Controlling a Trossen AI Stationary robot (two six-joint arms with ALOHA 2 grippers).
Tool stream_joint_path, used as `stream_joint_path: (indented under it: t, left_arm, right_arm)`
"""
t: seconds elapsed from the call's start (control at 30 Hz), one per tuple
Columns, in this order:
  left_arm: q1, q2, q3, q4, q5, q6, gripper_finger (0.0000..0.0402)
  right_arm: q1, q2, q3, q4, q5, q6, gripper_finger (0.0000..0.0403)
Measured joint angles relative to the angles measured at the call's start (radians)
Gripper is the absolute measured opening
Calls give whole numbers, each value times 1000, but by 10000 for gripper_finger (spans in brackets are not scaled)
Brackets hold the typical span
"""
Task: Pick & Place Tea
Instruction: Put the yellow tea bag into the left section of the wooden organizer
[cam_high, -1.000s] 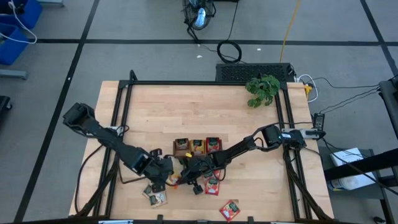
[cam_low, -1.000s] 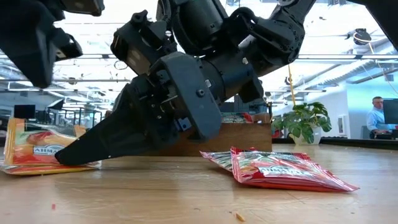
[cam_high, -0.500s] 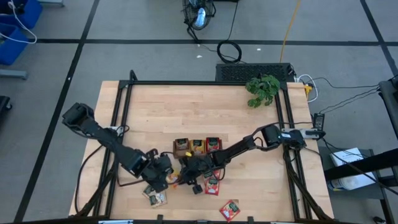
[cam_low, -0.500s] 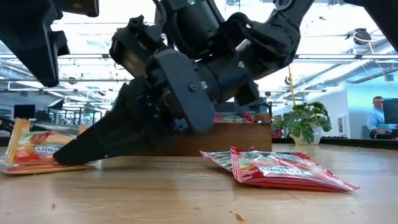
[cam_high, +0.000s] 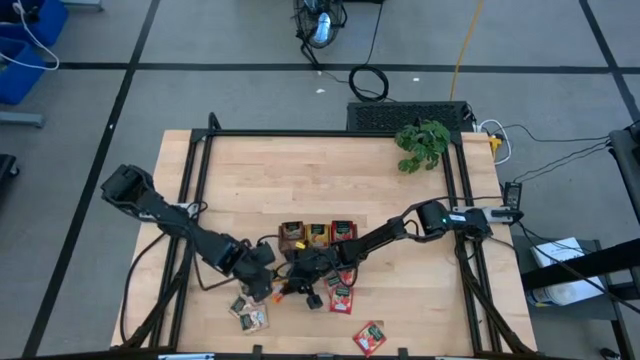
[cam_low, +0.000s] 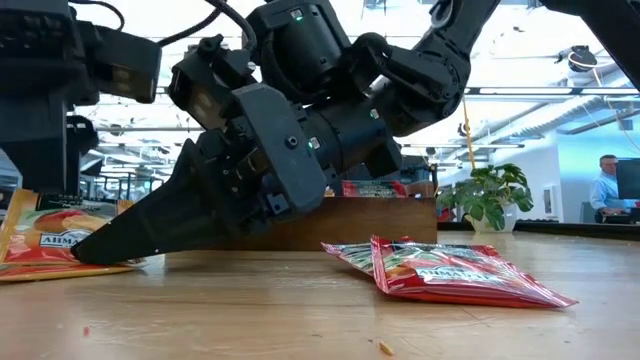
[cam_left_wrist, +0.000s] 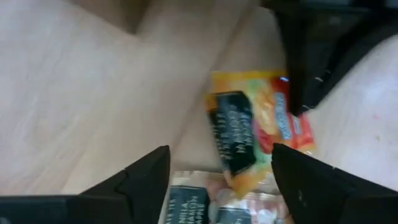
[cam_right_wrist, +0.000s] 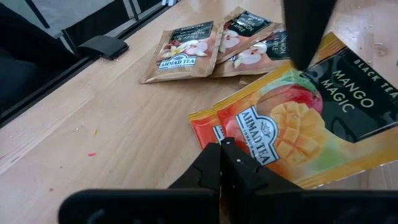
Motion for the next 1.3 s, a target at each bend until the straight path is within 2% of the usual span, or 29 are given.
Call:
stream_joint_path:
  t: [0.13,0.27,0.37,0.57,0.77,0.93,1.03,1.2,1.3]
  left_arm:
    - [22,-1,-12,32,34,29,299]
    - [25,-1,-20,101,69,55,279]
    - [28,-1,-21,103,62,58,230]
    - [20,10,-21,134,73,63,107]
    - [14,10,-21,152,70,119,11]
    - [4,10,-5,130,69,171,6]
    - [-1,9,48,61,68,187,5]
    - [-38,8,201,-182,-17,224,4]
    - [-64,8,279,-273,-69,244,3]
  right_arm:
    - [0,0,0,-4,-2,-1,3]
    - [0,0,0,-4,-2,-2,4]
    - [0,0,0,-4,-2,-2,4]
    - [0,0,0,-1,-2,-2,4]
    - [0,0,0,2,-1,-17,4]
    - [6,-21,0,2,78,-90,8]
    - [21,-68,-3,-62,139,-123,27]
    - [60,-161,-5,-236,252,-141,89]
    - [83,-207,-6,-299,322,-137,132]
